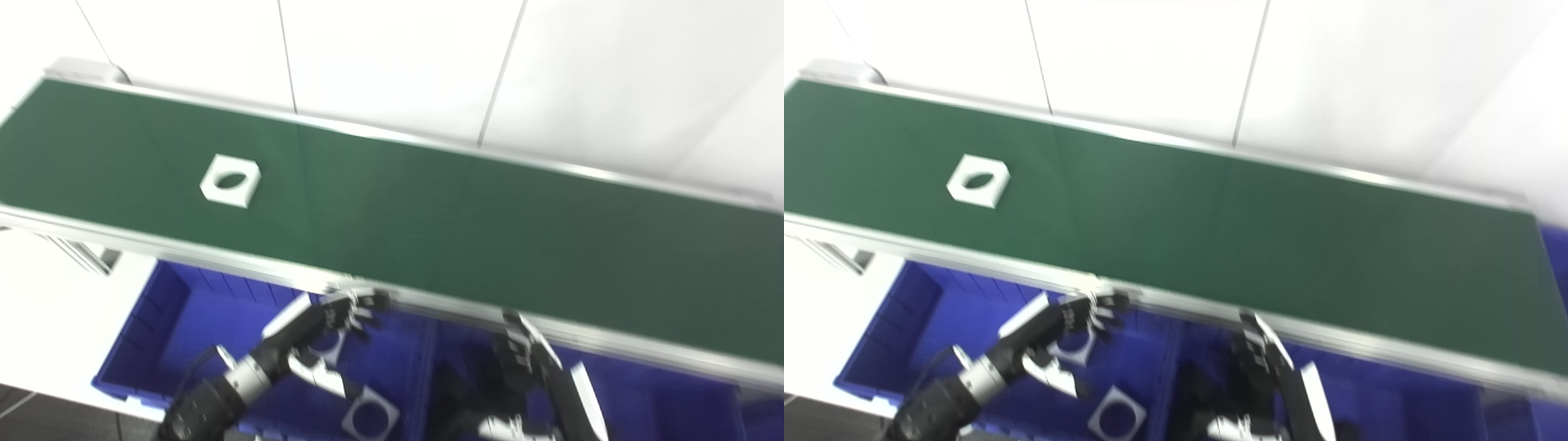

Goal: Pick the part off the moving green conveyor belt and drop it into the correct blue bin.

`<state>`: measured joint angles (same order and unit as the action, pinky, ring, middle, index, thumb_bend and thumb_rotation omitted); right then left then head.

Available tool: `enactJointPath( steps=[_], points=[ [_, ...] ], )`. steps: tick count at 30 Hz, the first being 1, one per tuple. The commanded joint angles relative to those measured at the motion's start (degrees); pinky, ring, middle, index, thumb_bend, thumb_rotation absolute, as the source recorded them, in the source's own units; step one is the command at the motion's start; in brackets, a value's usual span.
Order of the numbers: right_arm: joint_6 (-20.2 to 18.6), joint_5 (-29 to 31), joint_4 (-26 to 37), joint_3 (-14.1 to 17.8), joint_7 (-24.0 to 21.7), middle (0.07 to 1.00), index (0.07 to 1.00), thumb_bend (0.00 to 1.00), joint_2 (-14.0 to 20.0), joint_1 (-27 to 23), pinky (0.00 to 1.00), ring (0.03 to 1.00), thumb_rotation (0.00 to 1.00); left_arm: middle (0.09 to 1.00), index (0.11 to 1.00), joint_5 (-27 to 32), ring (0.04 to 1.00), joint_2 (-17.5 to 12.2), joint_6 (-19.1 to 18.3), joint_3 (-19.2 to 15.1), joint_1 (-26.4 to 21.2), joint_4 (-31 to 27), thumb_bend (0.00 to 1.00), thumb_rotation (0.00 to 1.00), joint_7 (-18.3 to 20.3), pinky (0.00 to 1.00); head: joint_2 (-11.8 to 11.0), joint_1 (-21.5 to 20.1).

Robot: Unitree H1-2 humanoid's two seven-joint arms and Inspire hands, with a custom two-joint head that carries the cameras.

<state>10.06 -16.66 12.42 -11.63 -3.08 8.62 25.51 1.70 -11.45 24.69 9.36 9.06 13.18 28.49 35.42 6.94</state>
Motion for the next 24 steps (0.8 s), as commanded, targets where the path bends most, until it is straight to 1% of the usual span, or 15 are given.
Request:
enactJointPath(
  steps=[1,2,3,4,7,9,11,13,18,22,24],
  points=[
    [3.8,1.6,0.2,0.4,0.6,0.783,0.892,0.79,0.1,0.4,0.67,0.748,0.1,0.824,0.829,-0.3,0.736,0.1,2.2,0.2,-0.5,-0.5,1.0,0.28,-0.9,0.61,-1.0,0.6],
    [3.6,1.7,0.2,0.4,0.5,0.784,0.894,0.79,0.1,0.4,0.67,0.75,0.11,0.822,0.827,-0.5,0.734,0.2,2.2,0.3,-0.5,-0.4,1.0,0.28,-1.0,0.61,-1.8,1.0],
    [3.4,1.9,0.3,0.5,0.4,0.784,0.893,0.79,0.0,0.4,0.67,0.75,0.1,0.824,0.828,-0.6,0.734,0.1,2.2,0.5,-0.5,-0.3,1.0,0.28,-1.1,0.61,-1.9,1.1],
    [3.5,2.0,0.0,0.5,0.5,0.786,0.894,0.79,0.0,0.4,0.67,0.75,0.09,0.825,0.829,-0.8,0.732,0.1,2.2,0.6,-0.5,-0.1,1.0,0.28,-1.3,0.61,-2.5,1.6],
    [4.2,2.2,-0.9,0.5,0.6,0.784,0.894,0.79,0.1,0.2,0.67,0.747,0.07,0.826,0.829,-0.9,0.73,0.2,2.2,1.0,-0.6,0.1,1.0,0.27,-1.5,0.61,-3.0,1.8],
    [4.4,2.4,-1.7,0.6,0.6,0.785,0.894,0.8,0.0,0.0,0.67,0.75,0.06,0.827,0.828,-1.1,0.732,0.1,2.2,1.3,-0.8,0.8,1.0,0.26,-1.8,0.61,-4.4,2.2],
    [4.2,1.6,-1.8,0.6,0.8,0.787,0.895,0.79,0.0,-0.1,0.67,0.752,0.06,0.826,0.827,-1.1,0.731,0.1,2.2,1.5,-1.0,1.1,1.0,0.27,-2.0,0.61,-4.7,2.0],
    [4.2,1.2,-2.1,0.6,1.0,0.788,0.896,0.8,-0.1,-0.2,0.67,0.753,0.05,0.823,0.825,-1.1,0.729,0.1,2.2,1.6,-1.2,1.5,1.0,0.27,-2.1,0.61,-5.5,1.8],
    [4.6,1.6,-3.0,0.6,1.1,0.785,0.897,0.8,-0.2,-0.5,0.67,0.756,0.04,0.815,0.824,-1.0,0.724,0.4,2.2,1.2,-1.3,1.6,1.0,0.28,-3.1,0.6,-6.3,1.3],
    [4.6,2.1,-3.5,0.7,1.1,0.779,0.89,0.82,-0.1,-0.8,0.67,0.749,0.04,0.807,0.823,1.4,0.734,1.5,2.2,-0.7,-0.5,-1.2,1.0,0.28,-2.9,0.6,-6.5,1.0],
    [4.9,2.2,-3.9,0.8,1.2,0.778,0.886,0.83,-0.1,-0.9,0.66,0.747,0.04,0.814,0.823,3.3,0.744,1.9,2.2,-1.4,-0.3,-3.8,1.0,0.27,-1.4,0.61,-6.5,1.1]
  ],
)
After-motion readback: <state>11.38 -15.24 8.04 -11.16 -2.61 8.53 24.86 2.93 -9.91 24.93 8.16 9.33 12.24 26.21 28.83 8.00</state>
